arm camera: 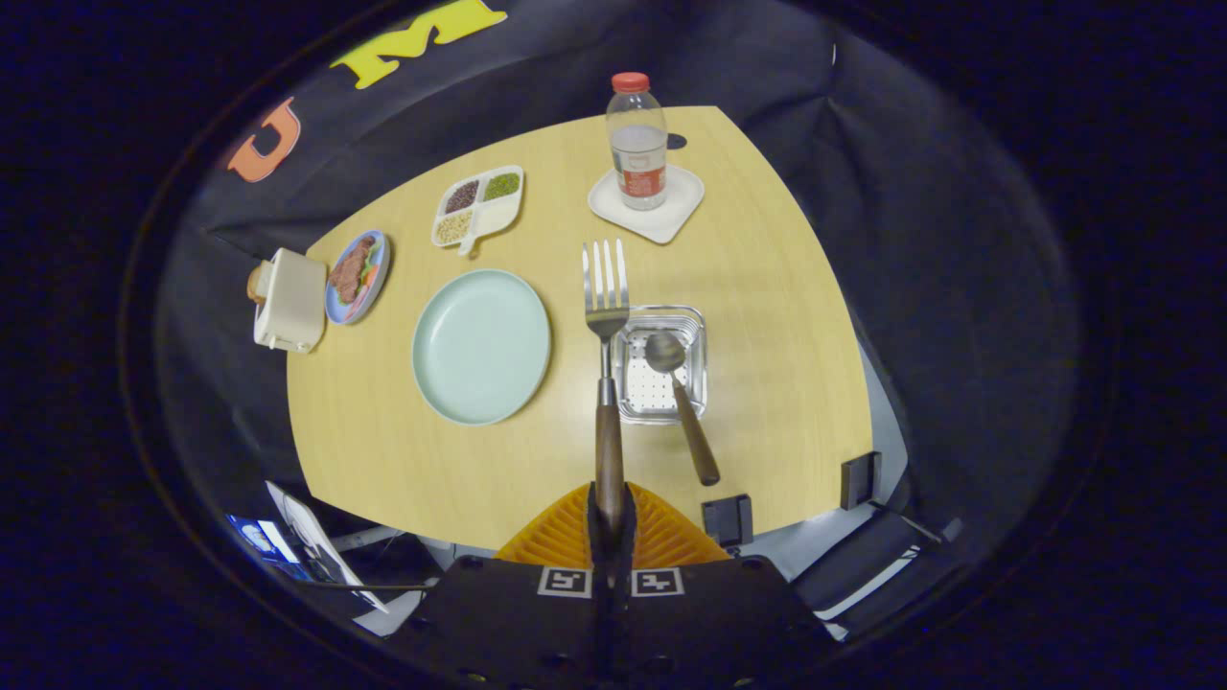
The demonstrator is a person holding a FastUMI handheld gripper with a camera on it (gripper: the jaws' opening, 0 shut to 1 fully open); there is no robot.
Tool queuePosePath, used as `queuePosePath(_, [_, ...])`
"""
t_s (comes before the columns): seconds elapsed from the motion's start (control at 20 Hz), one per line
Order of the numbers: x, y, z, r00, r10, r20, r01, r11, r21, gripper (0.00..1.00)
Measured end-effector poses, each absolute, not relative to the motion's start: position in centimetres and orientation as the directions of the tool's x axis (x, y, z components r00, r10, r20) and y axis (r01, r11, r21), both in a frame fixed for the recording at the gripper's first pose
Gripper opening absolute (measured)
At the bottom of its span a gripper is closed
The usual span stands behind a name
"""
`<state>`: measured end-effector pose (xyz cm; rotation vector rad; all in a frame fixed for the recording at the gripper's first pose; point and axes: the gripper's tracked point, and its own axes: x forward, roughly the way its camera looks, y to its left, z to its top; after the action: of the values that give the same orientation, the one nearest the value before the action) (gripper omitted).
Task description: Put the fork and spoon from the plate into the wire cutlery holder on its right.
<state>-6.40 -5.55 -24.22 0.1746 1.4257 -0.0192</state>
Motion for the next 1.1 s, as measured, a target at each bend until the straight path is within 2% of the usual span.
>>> queuePosePath(0.2, [-7.8,-5.9,-25.9,0.073,0.121,-0.99,0.136,0.982,0.13,0.0])
queuePosePath(0.65, [-7.6,-5.7,-27.6,0.013,0.135,-0.991,0.194,0.972,0.135,0.01])
queuePosePath(0.9, [-7.0,-5.6,-27.8,0.02,0.129,-0.991,0.208,0.969,0.131,0.08])
queuePosePath(1.0, [-6.7,-5.3,-27.6,0.029,0.136,-0.99,0.204,0.969,0.139,0.13])
queuePosePath(1.1, [-6.5,-4.9,-27.4,0.044,0.14,-0.989,0.197,0.969,0.146,0.36])
